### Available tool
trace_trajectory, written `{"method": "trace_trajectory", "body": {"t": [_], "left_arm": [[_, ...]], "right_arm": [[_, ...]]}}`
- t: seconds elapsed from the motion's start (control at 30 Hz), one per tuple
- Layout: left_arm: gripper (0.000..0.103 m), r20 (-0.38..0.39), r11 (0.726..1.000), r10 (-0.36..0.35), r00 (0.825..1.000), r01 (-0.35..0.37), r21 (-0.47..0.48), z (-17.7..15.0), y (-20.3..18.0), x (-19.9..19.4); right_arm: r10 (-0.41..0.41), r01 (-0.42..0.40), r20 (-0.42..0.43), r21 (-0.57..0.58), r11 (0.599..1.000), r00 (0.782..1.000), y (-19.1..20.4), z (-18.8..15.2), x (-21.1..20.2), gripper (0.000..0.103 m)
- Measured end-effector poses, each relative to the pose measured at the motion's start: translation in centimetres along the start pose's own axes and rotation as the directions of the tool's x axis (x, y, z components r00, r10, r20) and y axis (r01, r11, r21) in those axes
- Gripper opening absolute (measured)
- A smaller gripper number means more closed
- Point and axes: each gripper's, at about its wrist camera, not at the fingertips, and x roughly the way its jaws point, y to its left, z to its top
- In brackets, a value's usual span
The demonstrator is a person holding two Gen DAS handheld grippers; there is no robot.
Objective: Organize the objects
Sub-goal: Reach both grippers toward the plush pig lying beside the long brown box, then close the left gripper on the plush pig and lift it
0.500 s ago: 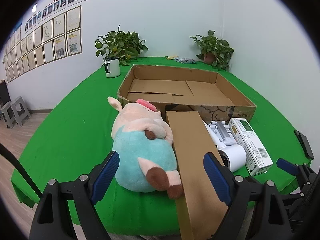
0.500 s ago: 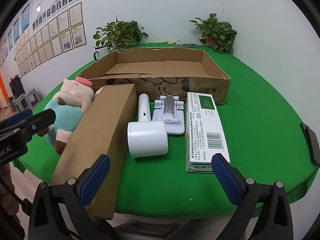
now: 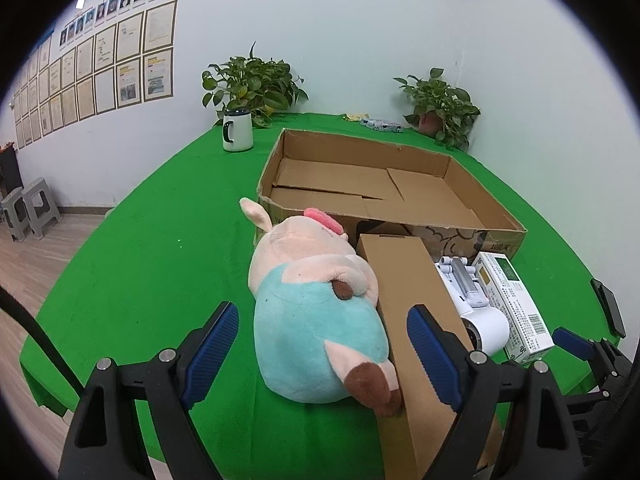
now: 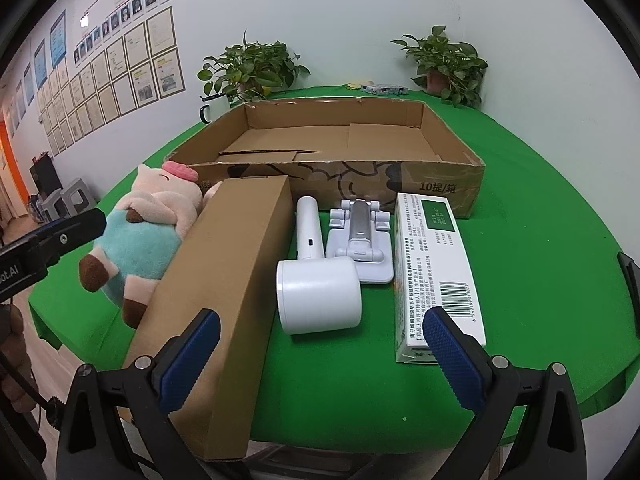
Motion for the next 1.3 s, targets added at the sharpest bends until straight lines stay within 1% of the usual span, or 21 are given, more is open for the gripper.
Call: {"method": "trace_trajectory", "body": {"t": [0.07,0.17,0.23,0.33,0.37,0.4,0.53,0.57,0.73,0.83,1.03,1.1,1.13,1.2,1.27,1.3], "left_arm": [[0.086,-0.029,1.000,-0.011,1.000,0.011,-0.012,-0.1,0.3,0.7],[0.086,-0.071,0.998,-0.054,0.996,0.051,-0.039,-0.4,0.9,1.7],[0.086,-0.101,0.997,-0.065,0.993,0.060,-0.054,-0.6,1.1,2.5],[0.085,-0.140,0.990,-0.120,0.983,0.108,-0.089,-1.1,1.6,3.5],[0.085,-0.147,0.989,-0.128,0.981,0.114,-0.098,-1.3,1.7,3.8],[0.084,-0.148,0.988,-0.124,0.981,0.109,-0.106,-1.4,1.9,4.1],[0.074,-0.152,0.988,-0.130,0.980,0.115,-0.108,-1.5,2.5,4.6],[0.073,-0.149,0.987,-0.132,0.980,0.117,-0.107,-1.5,2.6,4.6],[0.059,-0.141,0.988,-0.135,0.981,0.122,-0.098,-1.7,3.0,4.0],[0.055,-0.135,0.986,-0.141,0.981,0.127,-0.107,-1.7,3.6,3.5],[0.054,-0.113,0.991,-0.112,0.987,0.103,-0.084,-2.2,4.8,1.4],[0.054,-0.106,0.992,-0.100,0.989,0.092,-0.080,-2.5,5.3,0.6],[0.054,-0.103,0.993,-0.094,0.990,0.087,-0.075,-2.7,5.5,0.3],[0.054,-0.101,0.994,-0.087,0.991,0.080,-0.072,-3.2,5.8,-0.3],[0.054,-0.100,0.994,-0.088,0.991,0.081,-0.075,-3.8,6.3,-0.8],[0.054,-0.099,0.994,-0.088,0.991,0.081,-0.074,-4.0,6.5,-1.0]], "right_arm": [[0.014,-0.014,-0.006,0.000,1.000,1.000,0.2,0.1,0.1,0.102],[0.039,-0.039,-0.013,0.004,0.999,0.999,0.4,0.2,0.3,0.102],[0.046,-0.047,-0.020,-0.001,0.999,0.999,0.6,0.2,0.5,0.102],[0.055,-0.056,-0.024,-0.016,0.998,0.998,1.0,0.3,0.6,0.102],[0.056,-0.057,-0.023,-0.021,0.998,0.998,1.1,0.3,0.6,0.102],[0.056,-0.056,-0.022,-0.026,0.998,0.998,1.3,0.4,0.6,0.102],[0.060,-0.061,-0.016,-0.041,0.997,0.998,1.7,0.7,0.5,0.102],[0.060,-0.061,-0.015,-0.042,0.997,0.998,1.8,0.8,0.5,0.102],[0.074,-0.075,-0.017,-0.049,0.996,0.997,2.2,1.3,0.4,0.102],[0.099,-0.099,-0.013,-0.060,0.993,0.995,2.6,1.9,0.1,0.102],[0.172,-0.171,0.004,-0.099,0.980,0.985,4.0,3.7,-0.6,0.102],[0.229,-0.227,-0.001,-0.110,0.968,0.973,4.8,4.6,-0.7,0.102],[0.270,-0.269,-0.009,-0.111,0.957,0.963,5.2,5.1,-0.7,0.102],[0.348,-0.350,-0.033,-0.104,0.931,0.937,6.1,6.2,-0.5,0.102],[0.425,-0.430,-0.068,-0.091,0.898,0.903,7.4,7.3,0.1,0.102],[0.451,-0.457,-0.084,-0.088,0.885,0.889,7.9,7.7,0.5,0.102]]}}
